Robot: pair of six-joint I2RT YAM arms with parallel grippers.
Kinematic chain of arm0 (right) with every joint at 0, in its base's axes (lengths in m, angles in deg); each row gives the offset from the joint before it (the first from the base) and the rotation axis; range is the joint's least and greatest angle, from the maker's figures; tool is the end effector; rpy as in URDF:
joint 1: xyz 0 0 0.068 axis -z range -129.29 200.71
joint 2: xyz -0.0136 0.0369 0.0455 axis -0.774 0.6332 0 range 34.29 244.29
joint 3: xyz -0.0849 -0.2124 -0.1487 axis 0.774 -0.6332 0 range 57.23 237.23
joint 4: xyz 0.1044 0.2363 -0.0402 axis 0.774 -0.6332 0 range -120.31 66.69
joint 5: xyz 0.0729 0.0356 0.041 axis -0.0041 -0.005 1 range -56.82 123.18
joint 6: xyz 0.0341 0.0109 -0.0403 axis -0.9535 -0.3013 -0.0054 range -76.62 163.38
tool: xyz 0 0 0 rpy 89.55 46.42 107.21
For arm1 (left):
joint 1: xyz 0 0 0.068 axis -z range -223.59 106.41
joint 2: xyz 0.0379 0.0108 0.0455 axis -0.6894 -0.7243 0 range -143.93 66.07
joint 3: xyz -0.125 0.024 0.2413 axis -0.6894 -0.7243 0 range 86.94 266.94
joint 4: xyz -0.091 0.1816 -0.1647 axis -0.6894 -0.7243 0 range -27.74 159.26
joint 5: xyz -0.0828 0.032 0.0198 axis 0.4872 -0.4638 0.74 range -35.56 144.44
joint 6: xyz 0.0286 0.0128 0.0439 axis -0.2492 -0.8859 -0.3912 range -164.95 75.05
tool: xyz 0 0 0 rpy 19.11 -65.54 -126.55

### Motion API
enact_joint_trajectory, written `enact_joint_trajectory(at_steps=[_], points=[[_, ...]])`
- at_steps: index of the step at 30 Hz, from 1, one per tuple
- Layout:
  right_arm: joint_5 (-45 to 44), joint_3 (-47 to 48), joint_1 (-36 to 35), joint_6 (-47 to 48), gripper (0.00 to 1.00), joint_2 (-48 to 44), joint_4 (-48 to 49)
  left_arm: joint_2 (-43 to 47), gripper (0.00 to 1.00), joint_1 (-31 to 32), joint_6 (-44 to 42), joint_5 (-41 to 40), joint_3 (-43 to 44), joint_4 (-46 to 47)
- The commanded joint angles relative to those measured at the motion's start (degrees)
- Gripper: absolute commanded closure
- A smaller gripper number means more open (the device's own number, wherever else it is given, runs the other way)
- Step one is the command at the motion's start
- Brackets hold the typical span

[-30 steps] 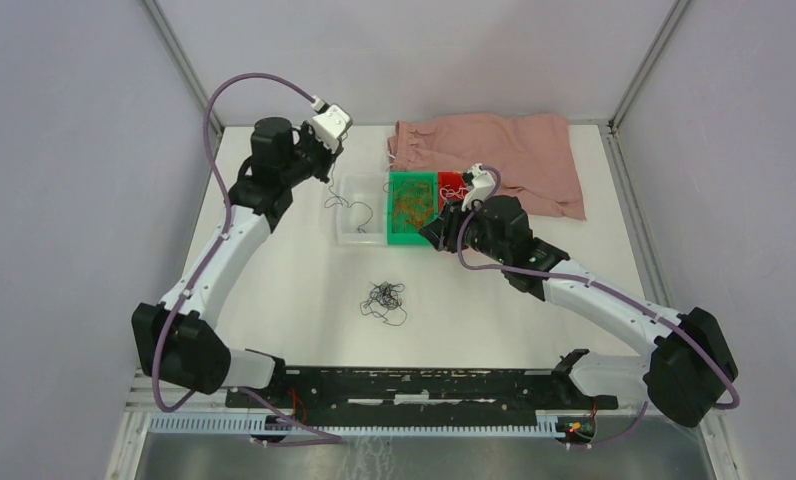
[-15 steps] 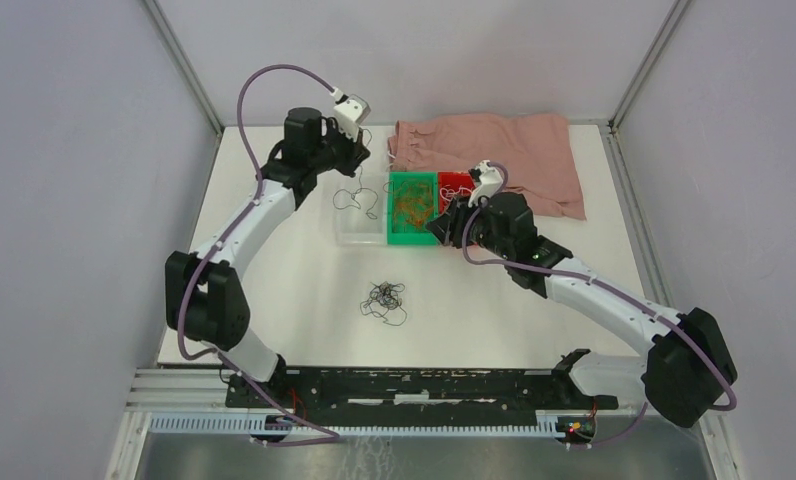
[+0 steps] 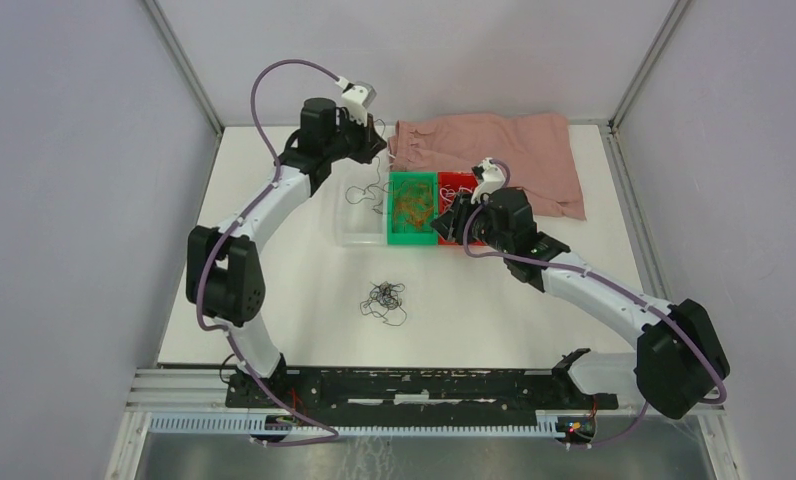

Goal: Untangle the cables
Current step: Place the cable in the bin.

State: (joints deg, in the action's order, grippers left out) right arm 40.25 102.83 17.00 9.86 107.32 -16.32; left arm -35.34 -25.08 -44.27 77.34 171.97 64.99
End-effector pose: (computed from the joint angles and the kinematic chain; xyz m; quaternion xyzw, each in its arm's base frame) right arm 0.2392 0.1649 0.2683 -0.0366 0.8197 0.3574 0.4461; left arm 0.3979 -0.1478 0.3231 0.2364 0.7788 -0.2539 0.5226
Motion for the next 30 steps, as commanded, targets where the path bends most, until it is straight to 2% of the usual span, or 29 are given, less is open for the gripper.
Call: enact_joint_trajectory(at_steps=[1, 5, 12, 17, 23, 30], points=[[0.9, 0.53, 0.18, -1.23, 0.6, -0.05, 4.04, -0.25, 0.97, 0.86, 6.1, 1.8, 2.7, 5.02], [1.28, 0.59, 0.25, -1.61, 0.6, 0.26, 3.86, 0.09, 0.97, 0.52, 4.16, 0.32, 0.63, 4.55], [1.4, 0.65, 0.25, -1.75, 0.61, 0.69, 3.9, 2.34, 0.97, -3.32, -2.25, -2.51, -8.31, 4.32], [1.93, 2.2, 0.23, -2.04, 0.62, 1.13, 2.84, 0.22, 0.97, -3.38, -6.43, -6.36, -11.67, 3.6], [1.39, 3.21, 0.27, -0.79, 0.62, 0.31, 0.2, -0.6, 0.97, -3.34, -7.28, -5.8, -16.77, 8.92], [1.12, 3.62, 0.31, -0.39, 0.62, 0.34, -0.93, -2.26, 0.97, -2.24, -13.5, -6.73, -19.11, 6.98]])
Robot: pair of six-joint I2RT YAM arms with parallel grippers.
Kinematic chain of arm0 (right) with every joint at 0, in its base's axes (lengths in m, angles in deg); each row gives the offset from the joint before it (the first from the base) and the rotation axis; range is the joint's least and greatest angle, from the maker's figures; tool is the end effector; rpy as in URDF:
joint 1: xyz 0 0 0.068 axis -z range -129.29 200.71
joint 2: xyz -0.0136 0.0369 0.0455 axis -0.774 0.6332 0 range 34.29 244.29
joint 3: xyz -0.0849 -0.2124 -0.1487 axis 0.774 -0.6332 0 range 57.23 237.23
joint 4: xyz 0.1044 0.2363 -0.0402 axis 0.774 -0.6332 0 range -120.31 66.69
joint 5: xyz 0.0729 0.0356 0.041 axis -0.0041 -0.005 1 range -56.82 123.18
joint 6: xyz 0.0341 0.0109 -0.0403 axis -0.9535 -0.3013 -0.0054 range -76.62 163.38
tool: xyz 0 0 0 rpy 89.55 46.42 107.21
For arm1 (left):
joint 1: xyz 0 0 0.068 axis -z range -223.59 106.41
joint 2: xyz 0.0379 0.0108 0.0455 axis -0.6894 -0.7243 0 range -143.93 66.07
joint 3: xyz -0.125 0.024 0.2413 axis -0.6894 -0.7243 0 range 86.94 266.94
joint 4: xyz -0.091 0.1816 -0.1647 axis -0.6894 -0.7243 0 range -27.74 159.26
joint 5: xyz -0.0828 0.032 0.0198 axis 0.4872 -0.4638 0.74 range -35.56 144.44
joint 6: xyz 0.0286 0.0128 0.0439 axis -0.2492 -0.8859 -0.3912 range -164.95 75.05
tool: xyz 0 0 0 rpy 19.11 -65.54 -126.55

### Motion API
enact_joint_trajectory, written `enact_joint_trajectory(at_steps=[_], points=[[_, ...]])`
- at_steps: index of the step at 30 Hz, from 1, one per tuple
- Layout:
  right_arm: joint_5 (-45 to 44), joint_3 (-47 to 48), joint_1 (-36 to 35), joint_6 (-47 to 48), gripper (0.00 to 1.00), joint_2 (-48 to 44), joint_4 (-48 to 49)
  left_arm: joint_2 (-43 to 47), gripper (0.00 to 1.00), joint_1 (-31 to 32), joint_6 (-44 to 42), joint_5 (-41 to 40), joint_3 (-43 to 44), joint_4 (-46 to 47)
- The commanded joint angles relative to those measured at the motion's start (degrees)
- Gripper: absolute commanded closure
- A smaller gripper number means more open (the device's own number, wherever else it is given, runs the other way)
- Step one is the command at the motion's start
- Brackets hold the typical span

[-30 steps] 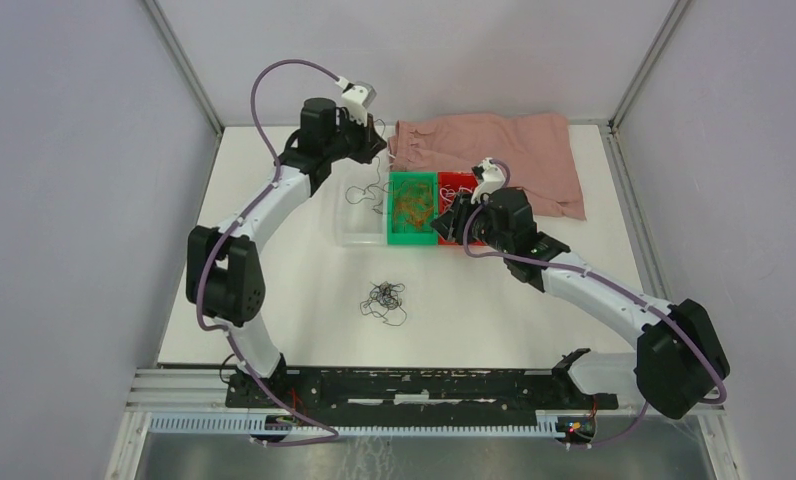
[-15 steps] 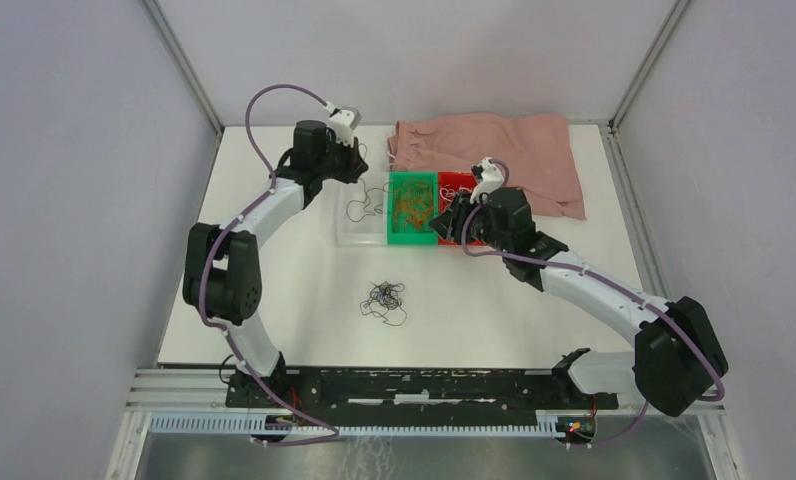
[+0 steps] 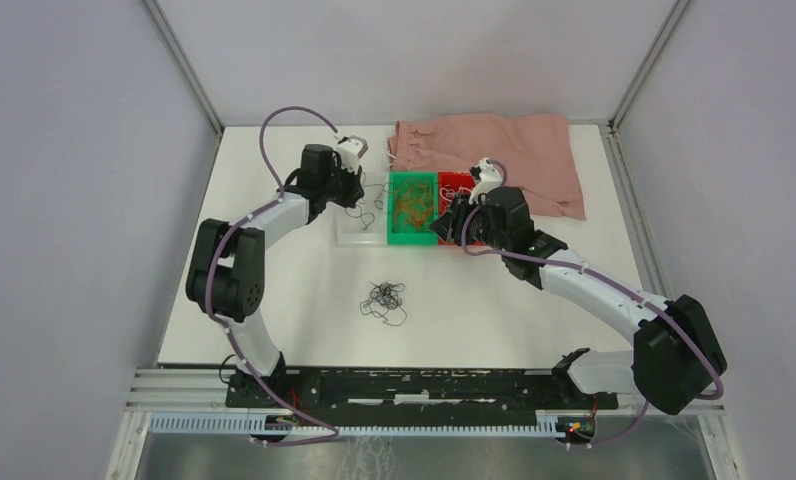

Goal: Untangle the cables
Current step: Place the cable in the bin.

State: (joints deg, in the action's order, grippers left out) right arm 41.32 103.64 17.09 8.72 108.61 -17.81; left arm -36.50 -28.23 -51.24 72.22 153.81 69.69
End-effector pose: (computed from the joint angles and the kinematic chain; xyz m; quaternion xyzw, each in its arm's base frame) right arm 0.2422 0.1671 0.2645 -0.0320 0.8293 0.3602 0.4261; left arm 0.3825 -0.1163 0.2146 0.2345 0.8485 -0.1727 0.4418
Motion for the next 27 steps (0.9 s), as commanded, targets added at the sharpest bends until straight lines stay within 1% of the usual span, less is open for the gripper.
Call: enact_joint_trajectory(at_steps=[1, 6, 10, 13, 15, 19, 24, 27], points=[[0.03, 2.85, 0.18, 0.69, 0.62, -0.89, 0.51, -1.47, 0.97, 1.05, -7.33, -2.08, -0.91, 2.14], [0.29, 3.36, 0.2, 0.58, 0.62, -0.65, 0.14, -3.79, 0.97, 1.69, -9.67, -3.5, 0.19, 2.66], [0.12, 3.68, 0.22, 1.13, 0.62, -0.75, -0.75, -6.29, 0.97, 2.25, -9.71, -3.59, 2.47, 1.97], [0.21, 4.02, 0.31, 1.64, 0.62, -0.76, -1.1, -8.24, 0.97, 2.56, -10.55, -3.87, 5.19, -0.79], [0.25, 4.03, 0.35, 1.78, 0.62, -0.76, -1.16, -9.8, 0.96, 2.58, -11.61, -3.53, 7.48, -4.61], [0.47, 3.82, 0.52, 1.7, 0.62, -0.88, -0.93, -11.09, 0.94, 2.42, -14.48, -1.43, 10.66, -9.5], [0.64, 3.59, 0.66, 1.61, 0.62, -1.49, -0.92, -11.45, 0.86, 2.29, -14.92, 0.81, 12.83, -14.36], [0.7, 3.8, 0.75, 1.86, 0.62, -1.93, -1.2, -9.54, 0.7, 2.29, -14.64, 1.48, 13.19, -15.45]])
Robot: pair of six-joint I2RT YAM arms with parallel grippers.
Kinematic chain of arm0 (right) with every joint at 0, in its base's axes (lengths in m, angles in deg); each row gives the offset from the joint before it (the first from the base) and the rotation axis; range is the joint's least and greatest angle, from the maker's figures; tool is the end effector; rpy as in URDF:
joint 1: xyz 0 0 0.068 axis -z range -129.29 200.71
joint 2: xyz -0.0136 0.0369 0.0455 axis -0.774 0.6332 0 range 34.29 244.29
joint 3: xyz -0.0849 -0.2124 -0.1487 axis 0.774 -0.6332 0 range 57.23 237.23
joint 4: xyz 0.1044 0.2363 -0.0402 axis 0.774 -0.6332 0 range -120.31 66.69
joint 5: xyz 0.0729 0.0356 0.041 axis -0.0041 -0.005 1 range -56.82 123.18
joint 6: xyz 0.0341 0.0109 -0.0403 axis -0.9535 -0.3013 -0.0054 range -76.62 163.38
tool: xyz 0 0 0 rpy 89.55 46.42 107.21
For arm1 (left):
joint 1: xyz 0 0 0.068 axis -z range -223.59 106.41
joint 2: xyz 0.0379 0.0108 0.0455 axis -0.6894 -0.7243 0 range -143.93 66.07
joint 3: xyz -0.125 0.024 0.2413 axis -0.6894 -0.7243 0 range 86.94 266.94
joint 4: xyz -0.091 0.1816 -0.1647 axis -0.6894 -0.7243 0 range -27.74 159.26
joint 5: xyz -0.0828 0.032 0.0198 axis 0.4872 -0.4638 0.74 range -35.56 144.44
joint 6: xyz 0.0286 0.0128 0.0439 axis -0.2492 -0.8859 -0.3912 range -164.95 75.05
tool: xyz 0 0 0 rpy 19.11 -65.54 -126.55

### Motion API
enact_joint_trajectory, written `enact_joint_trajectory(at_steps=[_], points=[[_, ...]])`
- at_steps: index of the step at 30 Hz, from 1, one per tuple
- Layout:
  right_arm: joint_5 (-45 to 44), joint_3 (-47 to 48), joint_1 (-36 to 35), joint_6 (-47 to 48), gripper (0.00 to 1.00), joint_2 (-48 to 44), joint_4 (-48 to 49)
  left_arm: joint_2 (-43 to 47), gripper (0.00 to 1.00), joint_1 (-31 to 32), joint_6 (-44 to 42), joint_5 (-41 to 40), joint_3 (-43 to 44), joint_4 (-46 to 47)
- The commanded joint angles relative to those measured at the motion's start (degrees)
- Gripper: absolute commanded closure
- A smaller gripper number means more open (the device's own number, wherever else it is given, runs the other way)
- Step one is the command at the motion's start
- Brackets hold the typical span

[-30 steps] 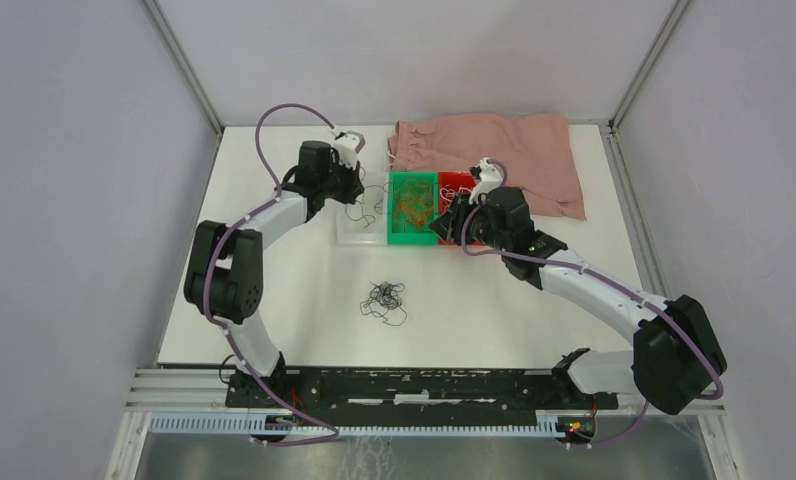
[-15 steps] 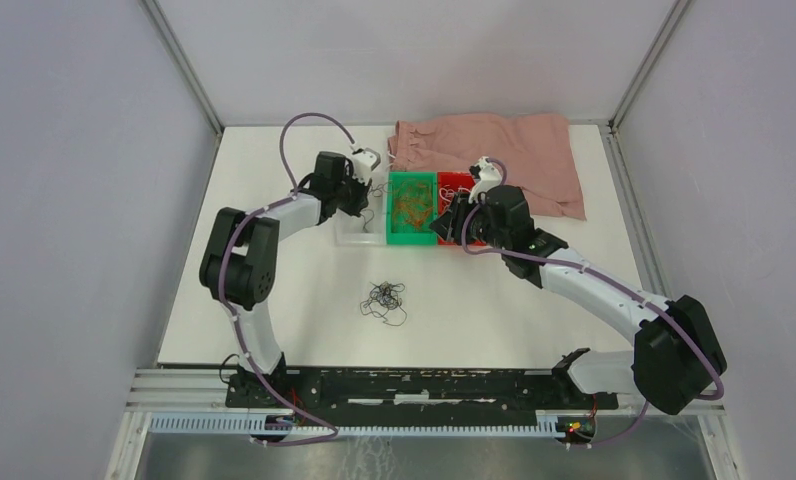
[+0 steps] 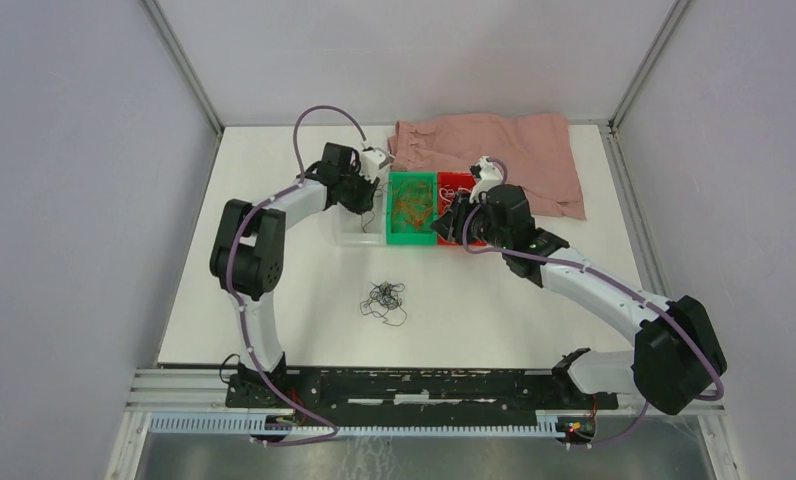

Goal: Untangle the cables
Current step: Place the cable in the bin, then untie the cable.

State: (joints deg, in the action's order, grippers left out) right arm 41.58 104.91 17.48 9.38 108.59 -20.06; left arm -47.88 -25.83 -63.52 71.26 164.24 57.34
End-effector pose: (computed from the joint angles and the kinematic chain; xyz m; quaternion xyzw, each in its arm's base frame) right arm 0.2436 0.1659 0.2683 -0.0347 0.8337 0.3542 0.4223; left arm 0.4075 -0.1413 0.1756 0.3375 0.8631 -0.1343 0.3509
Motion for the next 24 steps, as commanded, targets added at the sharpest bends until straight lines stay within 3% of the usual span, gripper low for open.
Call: enact_joint_trajectory(at_steps=[1, 5, 7, 16, 21, 24], points=[[0.55, 2.7, 0.3, 1.29, 0.62, -1.96, 0.98, 2.68, 0.64, -0.1, -2.31, 2.77, 2.97, -3.62], [0.95, 3.32, 0.45, 1.1, 0.62, -1.91, 1.03, 5.98, 0.38, -0.09, -2.58, 3.0, 4.53, -6.6], [1.38, 3.52, 0.45, 0.89, 0.62, -1.8, 1.2, 7.29, 0.31, -0.09, -2.56, 1.21, 5.95, -8.4], [1.7, 3.68, 0.45, 0.6, 0.62, -2.68, 0.9, 11.41, 0.28, -0.74, -2.82, 3.22, 13.92, -17.96], [2.93, 3.69, 0.44, 0.49, 0.61, -2.67, 1.1, 15.63, 0.27, -1.11, -4.75, 8.82, 14.74, -23.65], [3.88, 3.02, -0.13, -0.49, 0.6, -1.33, 2.9, 18.94, 0.27, -1.33, -10.93, 16.3, 11.8, -31.0]])
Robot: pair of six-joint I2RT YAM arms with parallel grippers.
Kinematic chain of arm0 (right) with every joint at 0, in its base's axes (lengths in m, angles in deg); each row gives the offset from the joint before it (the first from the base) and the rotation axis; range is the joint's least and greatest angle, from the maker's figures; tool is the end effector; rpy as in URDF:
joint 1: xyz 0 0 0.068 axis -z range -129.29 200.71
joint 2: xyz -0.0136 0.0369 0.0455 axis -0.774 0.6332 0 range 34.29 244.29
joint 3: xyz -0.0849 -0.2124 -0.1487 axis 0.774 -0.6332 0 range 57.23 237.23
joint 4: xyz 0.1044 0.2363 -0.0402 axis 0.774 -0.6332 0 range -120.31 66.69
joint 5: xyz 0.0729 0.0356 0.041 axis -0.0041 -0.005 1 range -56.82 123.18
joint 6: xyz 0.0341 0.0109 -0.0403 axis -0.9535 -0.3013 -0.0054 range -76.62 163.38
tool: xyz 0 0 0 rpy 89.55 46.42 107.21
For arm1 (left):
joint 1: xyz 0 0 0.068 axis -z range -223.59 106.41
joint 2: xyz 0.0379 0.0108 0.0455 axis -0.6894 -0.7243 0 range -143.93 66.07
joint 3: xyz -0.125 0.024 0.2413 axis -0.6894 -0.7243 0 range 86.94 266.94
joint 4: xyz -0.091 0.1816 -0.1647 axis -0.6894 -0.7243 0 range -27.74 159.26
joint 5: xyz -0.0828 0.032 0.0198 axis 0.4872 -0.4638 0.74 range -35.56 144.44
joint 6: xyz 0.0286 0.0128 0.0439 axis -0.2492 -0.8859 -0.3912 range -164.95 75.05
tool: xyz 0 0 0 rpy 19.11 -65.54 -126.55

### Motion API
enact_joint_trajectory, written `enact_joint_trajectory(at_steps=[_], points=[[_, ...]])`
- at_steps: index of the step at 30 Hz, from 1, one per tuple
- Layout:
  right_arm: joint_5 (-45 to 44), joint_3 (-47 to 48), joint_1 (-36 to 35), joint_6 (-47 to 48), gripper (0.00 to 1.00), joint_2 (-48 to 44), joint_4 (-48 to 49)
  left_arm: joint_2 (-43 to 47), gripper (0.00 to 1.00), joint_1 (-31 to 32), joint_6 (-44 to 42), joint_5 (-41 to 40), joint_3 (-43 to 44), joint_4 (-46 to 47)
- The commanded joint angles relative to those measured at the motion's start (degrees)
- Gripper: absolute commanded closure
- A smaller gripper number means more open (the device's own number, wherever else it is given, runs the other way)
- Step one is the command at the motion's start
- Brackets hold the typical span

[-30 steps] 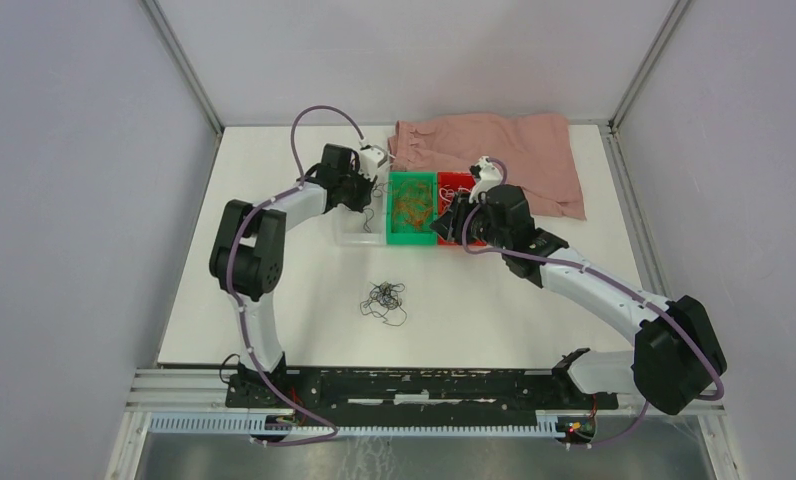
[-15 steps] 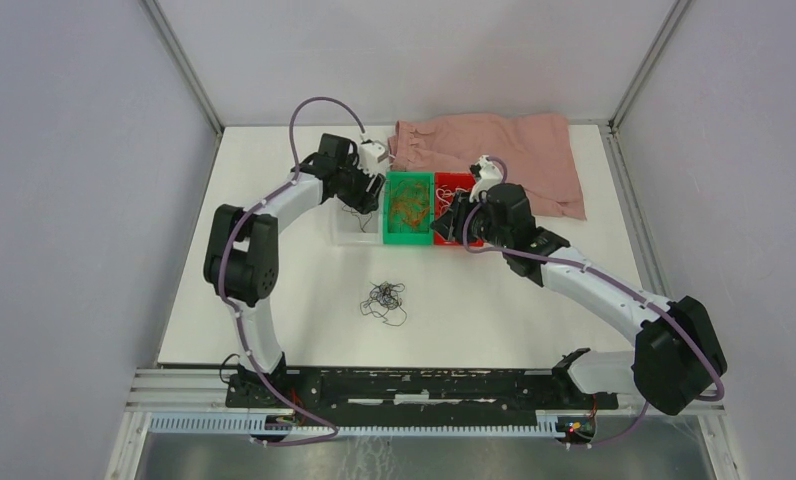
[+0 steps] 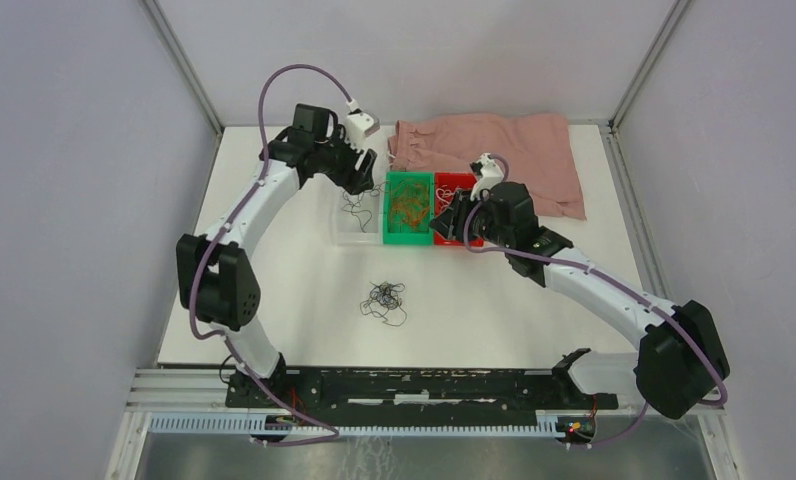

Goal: Untangle the cables
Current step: Untie the cable.

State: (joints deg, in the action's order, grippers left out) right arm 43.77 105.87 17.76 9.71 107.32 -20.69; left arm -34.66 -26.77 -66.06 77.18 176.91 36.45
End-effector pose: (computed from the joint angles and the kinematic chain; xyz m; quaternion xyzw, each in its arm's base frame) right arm 0.2415 0.1644 0.2792 -0.0466 0.8247 0.3706 0.4247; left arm 0.3776 -0.1284 0.3125 0.3662 0.8269 -0.1666 0.3929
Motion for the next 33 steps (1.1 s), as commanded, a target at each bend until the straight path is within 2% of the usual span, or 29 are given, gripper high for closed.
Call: enact_joint_trajectory(at_steps=[1, 3, 5, 13, 16, 21, 26, 33], points=[[1.14, 1.66, -1.07, -0.96, 0.59, 0.27, 3.89, 7.17, 0.27, -0.41, -12.25, 13.58, -2.77, -13.21], [0.07, 0.9, -2.37, -1.04, 0.59, 0.79, 3.91, 9.89, 0.28, -0.39, -18.84, 18.37, -8.13, -19.02], [-0.39, -0.3, -2.96, -1.9, 0.58, 1.13, 4.54, 12.1, 0.3, 0.0, -22.76, 20.84, -13.91, -20.76], [-0.21, -3.58, -2.89, -3.49, 0.6, -1.38, 4.88, 13.6, 0.43, 6.16, -31.38, 20.63, -25.67, -18.0], [-0.58, -5.27, -2.92, -3.17, 0.6, -3.63, 4.08, 11.25, 0.44, 7.83, -39.61, 20.67, -25.77, -19.57], [-0.84, -8.45, -2.99, -3.43, 0.61, -8.51, 2.2, 6.23, 0.45, 9.07, -46.55, 21.62, -23.49, -20.99], [-0.63, -10.61, -3.0, -4.19, 0.62, -13.5, -0.98, 3.22, 0.47, 9.71, -50.98, 20.35, -23.24, -19.51], [1.04, -10.5, -3.04, -3.75, 0.65, -18.06, -7.23, 1.81, 0.58, 11.06, -53.86, 16.93, -23.31, -16.4]])
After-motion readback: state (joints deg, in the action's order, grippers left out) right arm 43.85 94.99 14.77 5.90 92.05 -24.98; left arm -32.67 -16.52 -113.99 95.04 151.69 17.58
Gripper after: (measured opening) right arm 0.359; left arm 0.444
